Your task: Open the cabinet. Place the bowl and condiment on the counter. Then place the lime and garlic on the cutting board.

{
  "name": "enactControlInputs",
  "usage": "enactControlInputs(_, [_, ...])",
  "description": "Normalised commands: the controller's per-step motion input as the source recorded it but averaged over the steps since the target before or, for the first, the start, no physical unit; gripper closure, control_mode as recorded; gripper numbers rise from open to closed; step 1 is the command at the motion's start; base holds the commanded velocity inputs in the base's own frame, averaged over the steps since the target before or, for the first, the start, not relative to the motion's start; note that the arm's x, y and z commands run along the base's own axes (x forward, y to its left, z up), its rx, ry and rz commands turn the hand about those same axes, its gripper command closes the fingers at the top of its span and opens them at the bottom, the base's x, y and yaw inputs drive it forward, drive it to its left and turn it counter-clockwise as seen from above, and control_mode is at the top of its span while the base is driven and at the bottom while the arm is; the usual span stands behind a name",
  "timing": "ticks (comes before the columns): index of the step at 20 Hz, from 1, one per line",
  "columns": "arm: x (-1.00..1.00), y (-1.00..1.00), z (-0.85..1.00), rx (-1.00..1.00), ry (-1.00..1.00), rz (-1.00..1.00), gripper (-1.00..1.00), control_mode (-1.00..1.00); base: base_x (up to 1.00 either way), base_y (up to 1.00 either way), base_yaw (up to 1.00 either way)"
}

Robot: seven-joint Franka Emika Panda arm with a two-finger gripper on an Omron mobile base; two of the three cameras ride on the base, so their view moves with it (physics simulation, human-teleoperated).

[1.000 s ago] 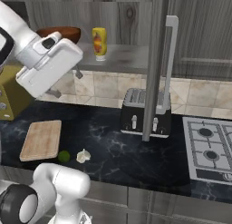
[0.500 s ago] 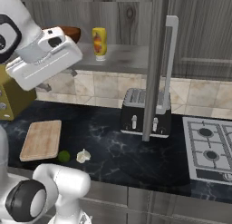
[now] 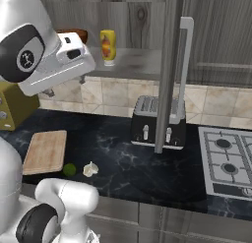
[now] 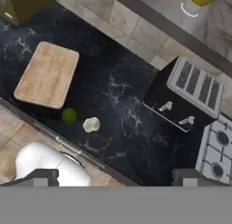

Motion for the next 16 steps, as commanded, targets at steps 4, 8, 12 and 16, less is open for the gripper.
enactControlInputs(4, [0.06, -0.02, 0.00, 0.27, -0.05, 0.01, -1.00, -1.00, 0.00, 0.00, 0.00])
enactControlInputs(8, [0.08, 0.03, 0.00, 0.25, -0.06, 0.00, -1.00, -1.00, 0.00, 0.00, 0.00])
enactControlInputs(12, [0.06, 0.15, 0.00, 0.23, -0.08, 0.00, -1.00, -1.00, 0.00, 0.00, 0.00])
enactControlInputs(16, [0.00, 0.38, 0.00, 0.16, -0.10, 0.00, -1.00, -1.00, 0.00, 0.00, 0.00])
